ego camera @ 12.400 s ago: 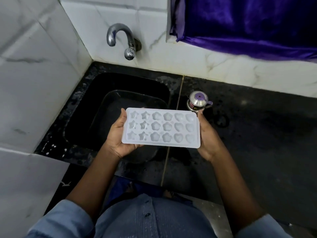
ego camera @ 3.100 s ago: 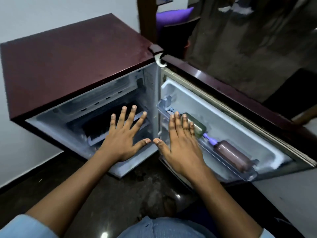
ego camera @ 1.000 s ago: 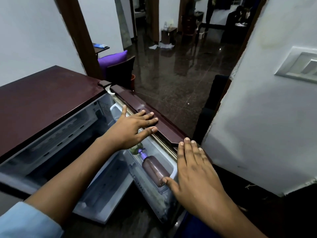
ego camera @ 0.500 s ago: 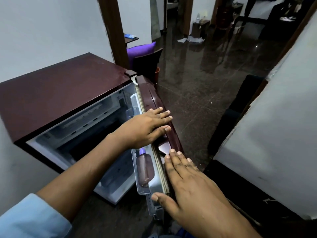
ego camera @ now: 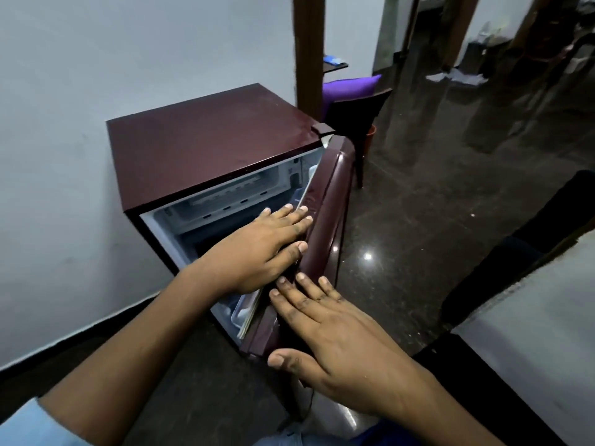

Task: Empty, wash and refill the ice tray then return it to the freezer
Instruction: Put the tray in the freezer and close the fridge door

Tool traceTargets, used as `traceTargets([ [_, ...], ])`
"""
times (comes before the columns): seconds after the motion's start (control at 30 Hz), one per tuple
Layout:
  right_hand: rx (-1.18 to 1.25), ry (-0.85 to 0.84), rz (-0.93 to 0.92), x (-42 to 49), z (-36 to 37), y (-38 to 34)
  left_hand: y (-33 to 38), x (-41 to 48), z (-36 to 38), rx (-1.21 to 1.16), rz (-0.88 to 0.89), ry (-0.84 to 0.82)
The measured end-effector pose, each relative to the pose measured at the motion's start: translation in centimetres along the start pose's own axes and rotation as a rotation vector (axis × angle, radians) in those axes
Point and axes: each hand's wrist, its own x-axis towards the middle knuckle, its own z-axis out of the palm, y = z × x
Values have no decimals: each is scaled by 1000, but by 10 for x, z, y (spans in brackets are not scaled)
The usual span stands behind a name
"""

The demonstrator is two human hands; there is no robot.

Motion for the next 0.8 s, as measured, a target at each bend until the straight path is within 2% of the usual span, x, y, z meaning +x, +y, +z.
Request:
traceTargets([
  [0.23, -27, 30, -109, 36, 6, -1, -33, -65, -13, 22, -240, 107],
  [0.43, -32, 91, -136, 65, 23, -9, -100, -103, -30, 55, -459, 280],
  [0.57, -96, 173, -90, 83, 44, -18, -135, -117, -40, 133, -503, 353],
  [0.8, -110, 380, -72, 118, 78, -28, -202, -93, -72, 154, -428, 274],
])
